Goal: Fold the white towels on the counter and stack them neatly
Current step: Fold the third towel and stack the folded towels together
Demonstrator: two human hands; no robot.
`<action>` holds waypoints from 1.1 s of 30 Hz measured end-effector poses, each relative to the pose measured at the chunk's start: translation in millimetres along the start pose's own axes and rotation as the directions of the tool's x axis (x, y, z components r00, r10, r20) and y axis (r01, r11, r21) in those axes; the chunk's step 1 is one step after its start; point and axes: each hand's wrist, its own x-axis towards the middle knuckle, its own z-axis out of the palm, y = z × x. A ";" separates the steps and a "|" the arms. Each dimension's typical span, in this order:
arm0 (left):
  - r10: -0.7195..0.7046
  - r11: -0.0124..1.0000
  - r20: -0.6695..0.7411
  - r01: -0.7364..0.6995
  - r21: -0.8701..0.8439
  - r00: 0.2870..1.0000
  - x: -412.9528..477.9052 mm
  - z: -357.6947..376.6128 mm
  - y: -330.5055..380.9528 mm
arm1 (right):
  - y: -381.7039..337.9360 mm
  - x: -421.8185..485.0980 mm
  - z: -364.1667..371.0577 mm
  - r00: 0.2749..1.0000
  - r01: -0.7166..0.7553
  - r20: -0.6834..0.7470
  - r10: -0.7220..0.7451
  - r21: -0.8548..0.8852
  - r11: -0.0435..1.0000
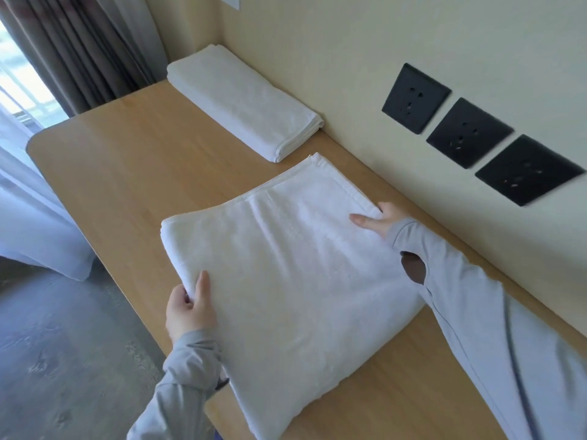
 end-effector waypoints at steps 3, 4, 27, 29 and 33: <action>0.178 0.982 0.105 -0.183 0.042 0.978 3.5 -5.9 24.1 | 20.7 -55.0 -10.8 0.993 -0.013 -0.114 0.018 0.042 0.999; 0.225 0.970 0.159 -0.236 0.053 0.961 5.9 -5.8 33.0 | 31.6 -76.5 -12.6 0.985 -0.044 -0.163 0.058 0.089 0.995; 0.480 0.034 0.875 -0.998 0.056 0.065 -53.9 112.9 12.2 | 94.2 -220.5 120.8 0.529 -0.478 -0.826 0.196 -0.100 0.872; 0.383 -0.086 0.920 -0.995 -0.055 -0.083 -51.9 99.9 -4.9 | 76.3 -208.4 143.2 0.712 -0.353 -0.700 0.050 -0.295 0.888; 0.357 -0.135 0.918 -0.982 -0.134 -0.174 -30.9 97.5 -11.7 | 113.6 -226.0 153.6 0.770 -0.382 -0.628 0.115 -0.308 0.871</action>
